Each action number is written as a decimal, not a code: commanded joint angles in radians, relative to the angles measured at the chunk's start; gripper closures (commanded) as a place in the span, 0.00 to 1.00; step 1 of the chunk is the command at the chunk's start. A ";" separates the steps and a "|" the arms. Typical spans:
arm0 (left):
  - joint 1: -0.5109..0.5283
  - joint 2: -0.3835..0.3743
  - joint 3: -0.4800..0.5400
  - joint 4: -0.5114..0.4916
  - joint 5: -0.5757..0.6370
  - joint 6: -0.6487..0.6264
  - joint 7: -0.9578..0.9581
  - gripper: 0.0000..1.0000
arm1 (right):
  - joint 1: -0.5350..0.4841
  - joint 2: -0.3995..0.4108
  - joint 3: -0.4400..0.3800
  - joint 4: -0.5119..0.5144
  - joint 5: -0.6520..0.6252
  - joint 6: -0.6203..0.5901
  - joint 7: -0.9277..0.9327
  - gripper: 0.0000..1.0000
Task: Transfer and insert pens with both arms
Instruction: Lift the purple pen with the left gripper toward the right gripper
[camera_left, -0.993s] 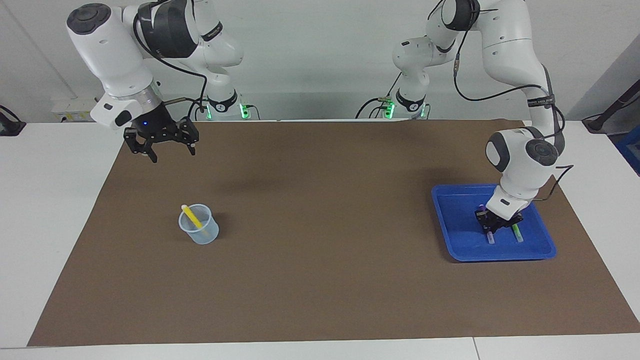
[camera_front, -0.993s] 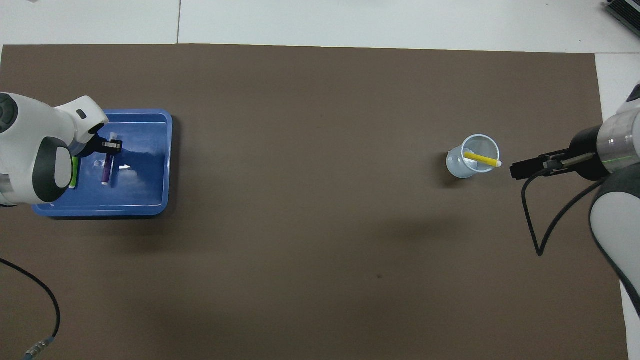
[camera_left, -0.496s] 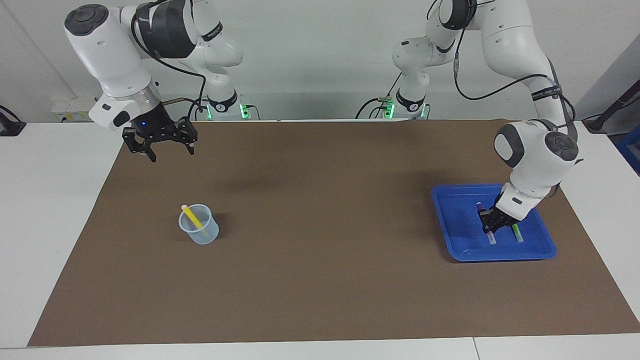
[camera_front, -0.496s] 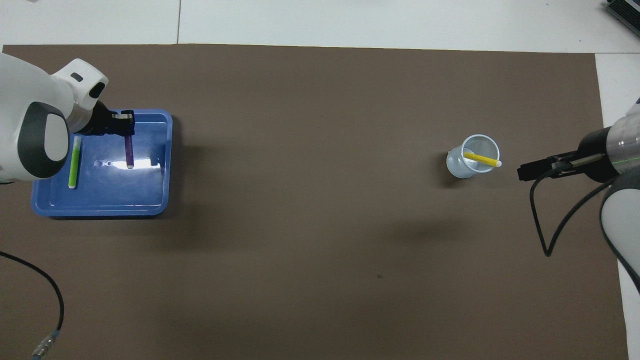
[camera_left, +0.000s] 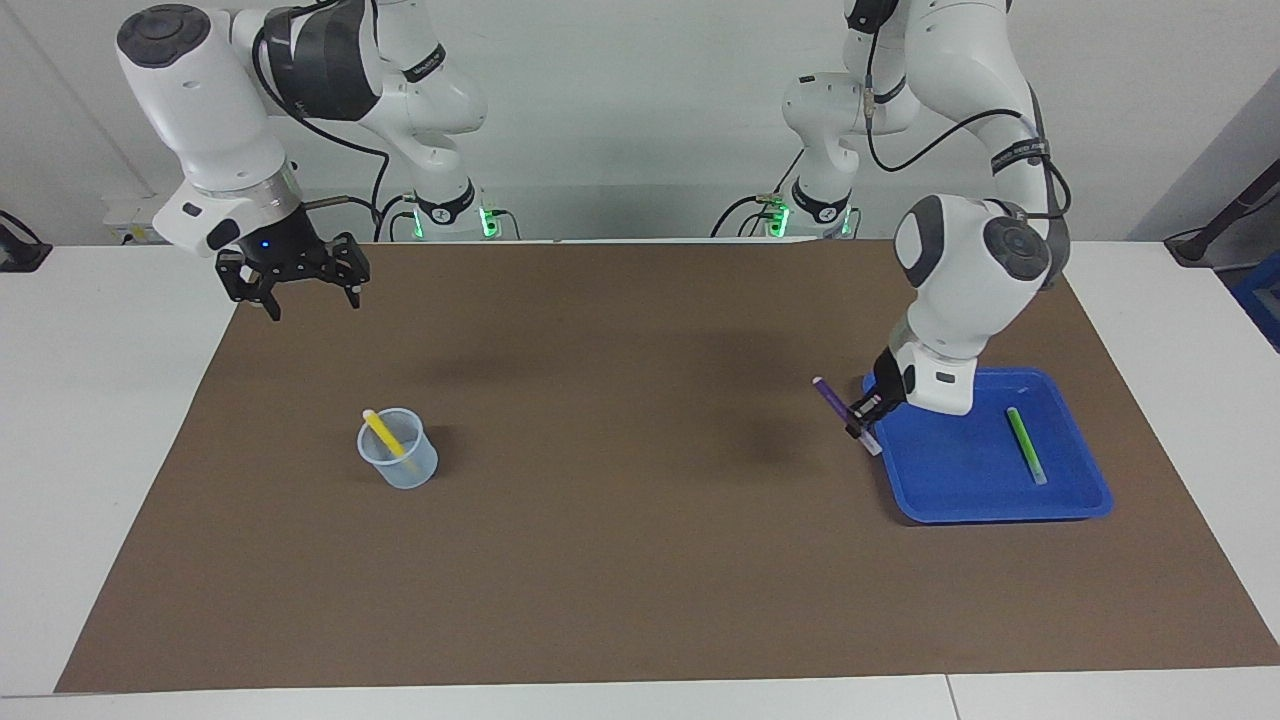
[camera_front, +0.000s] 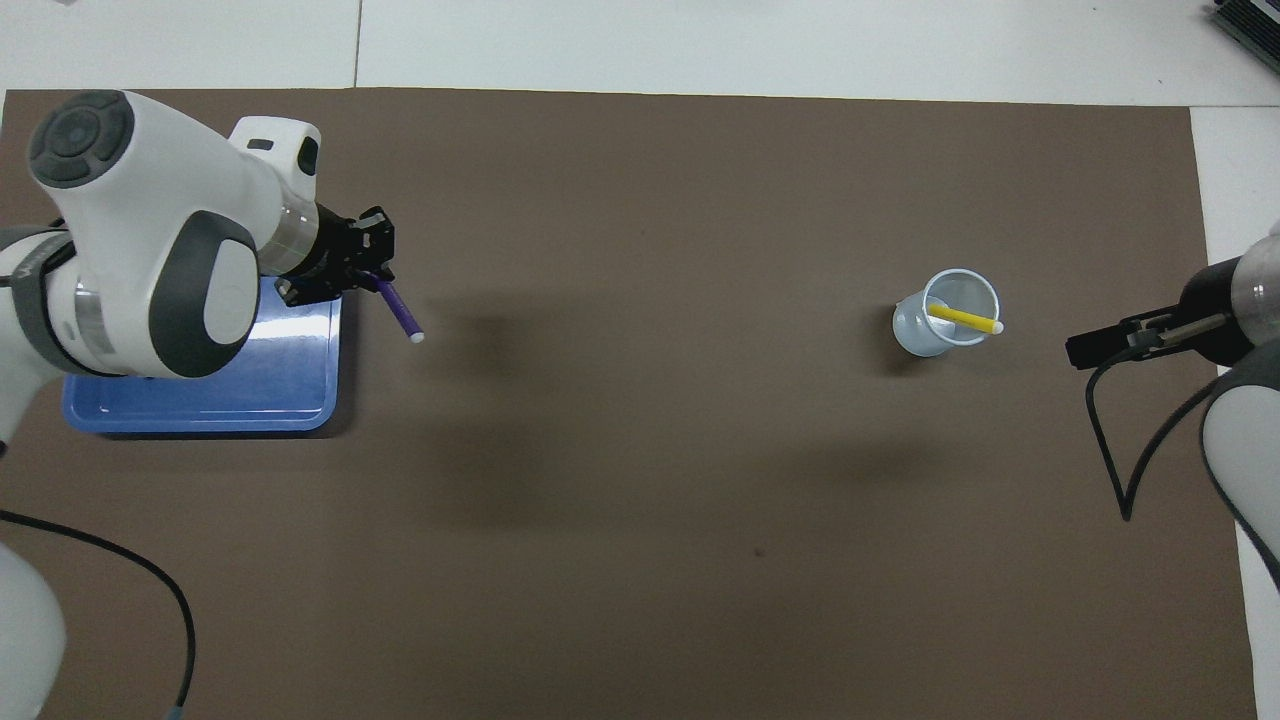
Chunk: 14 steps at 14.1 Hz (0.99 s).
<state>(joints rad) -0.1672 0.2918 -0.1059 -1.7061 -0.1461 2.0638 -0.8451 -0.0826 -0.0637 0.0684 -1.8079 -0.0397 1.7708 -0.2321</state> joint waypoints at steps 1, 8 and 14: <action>-0.096 -0.034 0.018 -0.007 -0.027 0.007 -0.252 1.00 | -0.005 -0.036 0.008 -0.037 -0.020 -0.008 -0.019 0.00; -0.308 -0.063 0.009 -0.004 -0.056 0.113 -0.794 1.00 | -0.062 -0.090 0.005 -0.163 0.297 -0.013 -0.036 0.00; -0.428 -0.062 0.000 -0.018 -0.079 0.243 -1.075 1.00 | -0.079 -0.108 -0.001 -0.180 0.604 -0.044 -0.128 0.00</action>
<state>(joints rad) -0.5693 0.2421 -0.1174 -1.7045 -0.1896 2.2745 -1.8833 -0.1526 -0.1415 0.0630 -1.9572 0.5085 1.7224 -0.3317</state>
